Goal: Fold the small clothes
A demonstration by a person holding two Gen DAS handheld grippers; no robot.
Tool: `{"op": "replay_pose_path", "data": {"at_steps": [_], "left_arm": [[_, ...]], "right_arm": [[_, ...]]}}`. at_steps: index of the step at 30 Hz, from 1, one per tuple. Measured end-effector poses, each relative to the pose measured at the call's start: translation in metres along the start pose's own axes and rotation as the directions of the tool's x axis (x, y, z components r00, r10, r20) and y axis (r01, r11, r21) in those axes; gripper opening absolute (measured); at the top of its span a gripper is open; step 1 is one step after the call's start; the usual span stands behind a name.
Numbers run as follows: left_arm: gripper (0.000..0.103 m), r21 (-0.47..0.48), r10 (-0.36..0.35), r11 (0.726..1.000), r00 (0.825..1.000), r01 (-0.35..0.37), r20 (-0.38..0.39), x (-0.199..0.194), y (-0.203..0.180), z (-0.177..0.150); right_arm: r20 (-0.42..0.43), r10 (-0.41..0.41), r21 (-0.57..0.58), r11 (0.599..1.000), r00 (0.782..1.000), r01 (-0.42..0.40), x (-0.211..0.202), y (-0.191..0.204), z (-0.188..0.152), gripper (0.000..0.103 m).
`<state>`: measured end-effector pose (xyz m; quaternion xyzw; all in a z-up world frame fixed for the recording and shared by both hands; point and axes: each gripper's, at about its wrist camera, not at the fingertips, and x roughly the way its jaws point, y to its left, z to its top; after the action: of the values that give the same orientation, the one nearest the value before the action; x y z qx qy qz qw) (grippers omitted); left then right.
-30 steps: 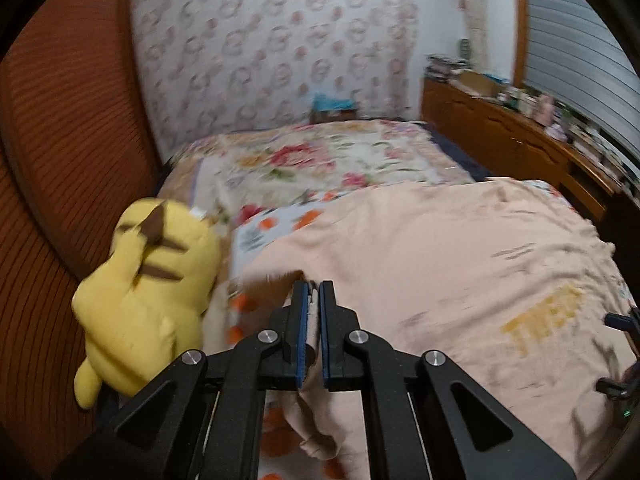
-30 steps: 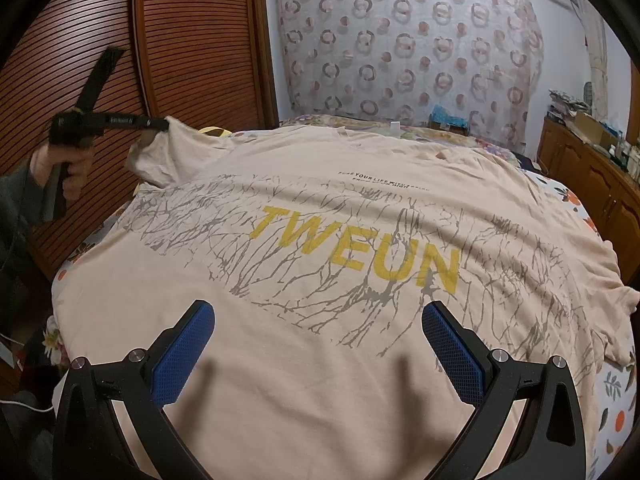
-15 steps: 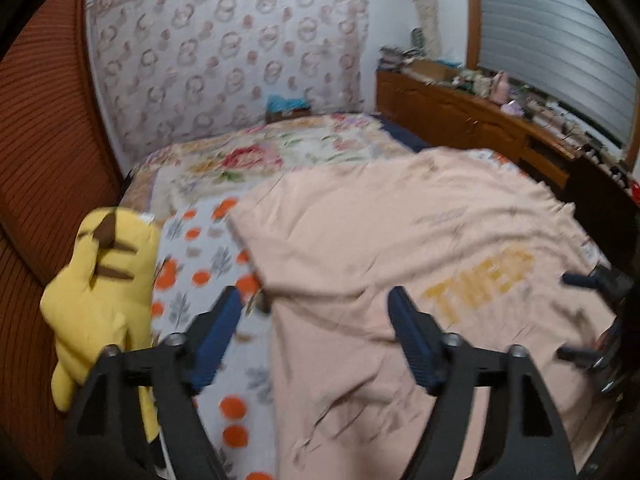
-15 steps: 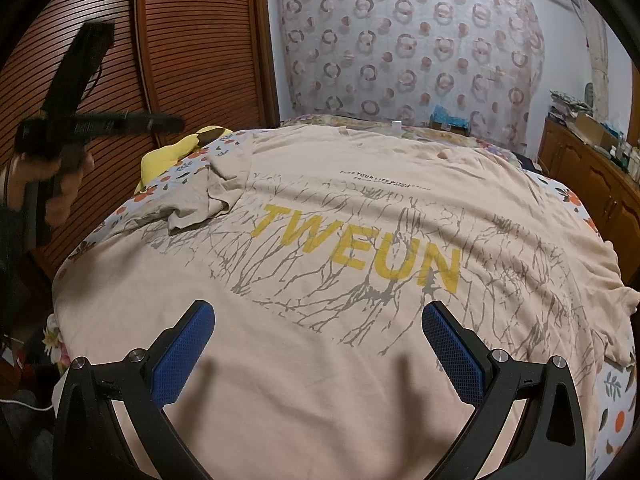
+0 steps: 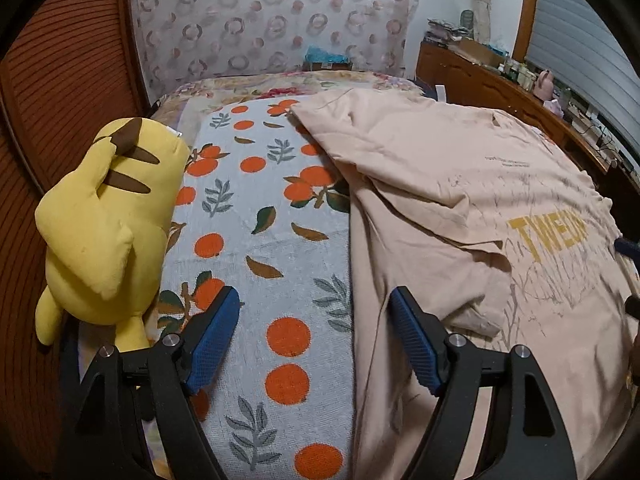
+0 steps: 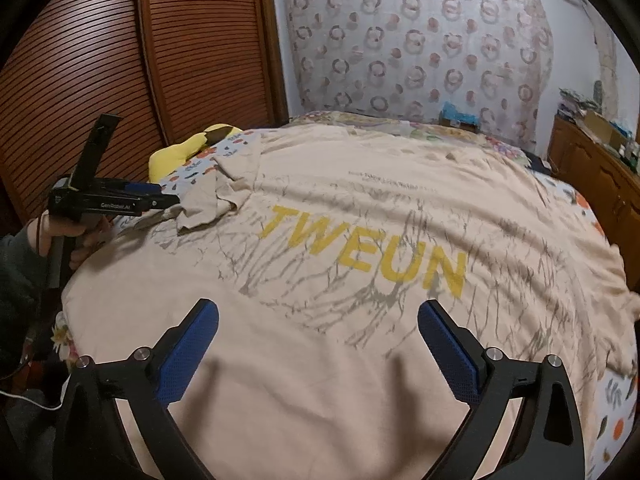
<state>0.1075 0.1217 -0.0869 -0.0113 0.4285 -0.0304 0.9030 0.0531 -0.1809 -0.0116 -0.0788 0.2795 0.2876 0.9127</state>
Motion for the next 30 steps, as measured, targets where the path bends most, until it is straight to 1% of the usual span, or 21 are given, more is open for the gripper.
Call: {"op": "replay_pose_path", "data": {"at_steps": [1, 4, 8, 9, 10, 12, 14, 16, 19, 23, 27, 28, 29, 30], "left_arm": [[0.080, 0.001, 0.001, 1.000, 1.000, -0.001, -0.001, 0.000, -0.001, 0.000], [0.087, -0.011, 0.015, 1.000, 1.000, -0.015, -0.009, 0.002, 0.000, 0.001], [0.088, -0.013, 0.011, 1.000, 1.000, -0.011, -0.009, 0.002, 0.002, 0.002], [0.088, -0.015, 0.009, 1.000, 1.000, -0.009, -0.009, 0.002, 0.002, 0.002], [0.088, -0.015, 0.009, 1.000, 1.000, -0.009, -0.009, 0.002, 0.002, 0.002], [0.088, -0.014, 0.011, 1.000, 1.000, -0.011, -0.008, 0.002, 0.001, 0.002], [0.088, -0.015, 0.010, 1.000, 1.000, -0.010, -0.009, 0.002, 0.002, 0.002], [0.088, -0.015, 0.010, 1.000, 1.000, -0.010, -0.009, 0.002, 0.001, 0.002], [0.088, -0.015, 0.010, 1.000, 1.000, -0.010, -0.009, 0.002, 0.001, 0.002], [0.088, -0.014, 0.011, 1.000, 1.000, -0.011, -0.009, 0.002, 0.001, 0.002], [0.088, -0.015, 0.011, 1.000, 1.000, -0.012, -0.009, 0.002, 0.001, 0.002], [0.088, -0.015, 0.011, 1.000, 1.000, -0.011, -0.009, 0.002, 0.001, 0.002], [0.088, -0.015, 0.011, 1.000, 1.000, -0.011, -0.009, 0.002, 0.000, 0.002], [0.088, -0.015, 0.012, 1.000, 1.000, -0.012, -0.009, 0.002, 0.000, 0.002]], "right_arm": [[0.006, 0.000, -0.008, 1.000, 1.000, 0.000, -0.001, 0.000, 0.004, 0.099], [0.038, 0.017, -0.038, 0.999, 0.999, -0.016, -0.002, 0.004, 0.020, 0.098], [0.096, 0.028, -0.094, 0.995, 0.995, -0.019, 0.004, 0.012, 0.045, 0.098], [0.109, 0.037, -0.110, 0.994, 0.993, -0.025, 0.008, 0.015, 0.053, 0.096], [0.111, 0.050, -0.122, 0.992, 0.993, -0.036, 0.014, 0.018, 0.059, 0.093], [0.092, 0.088, -0.148, 0.986, 0.992, -0.074, 0.030, 0.025, 0.072, 0.085], [0.075, 0.114, -0.173, 0.980, 0.991, -0.100, 0.049, 0.032, 0.081, 0.074], [0.051, 0.139, -0.203, 0.971, 0.989, -0.126, 0.070, 0.042, 0.090, 0.070], [-0.007, 0.167, -0.233, 0.959, 0.986, -0.164, 0.106, 0.056, 0.102, 0.063], [-0.048, 0.180, -0.268, 0.945, 0.982, -0.186, 0.147, 0.076, 0.112, 0.060], [-0.115, 0.190, -0.273, 0.938, 0.975, -0.215, 0.180, 0.088, 0.120, 0.060], [-0.129, 0.183, -0.277, 0.937, 0.975, -0.212, 0.185, 0.089, 0.123, 0.058], [-0.146, 0.175, -0.281, 0.936, 0.974, -0.211, 0.193, 0.091, 0.125, 0.054], [-0.162, 0.168, -0.283, 0.936, 0.972, -0.209, 0.200, 0.092, 0.128, 0.051]]}}
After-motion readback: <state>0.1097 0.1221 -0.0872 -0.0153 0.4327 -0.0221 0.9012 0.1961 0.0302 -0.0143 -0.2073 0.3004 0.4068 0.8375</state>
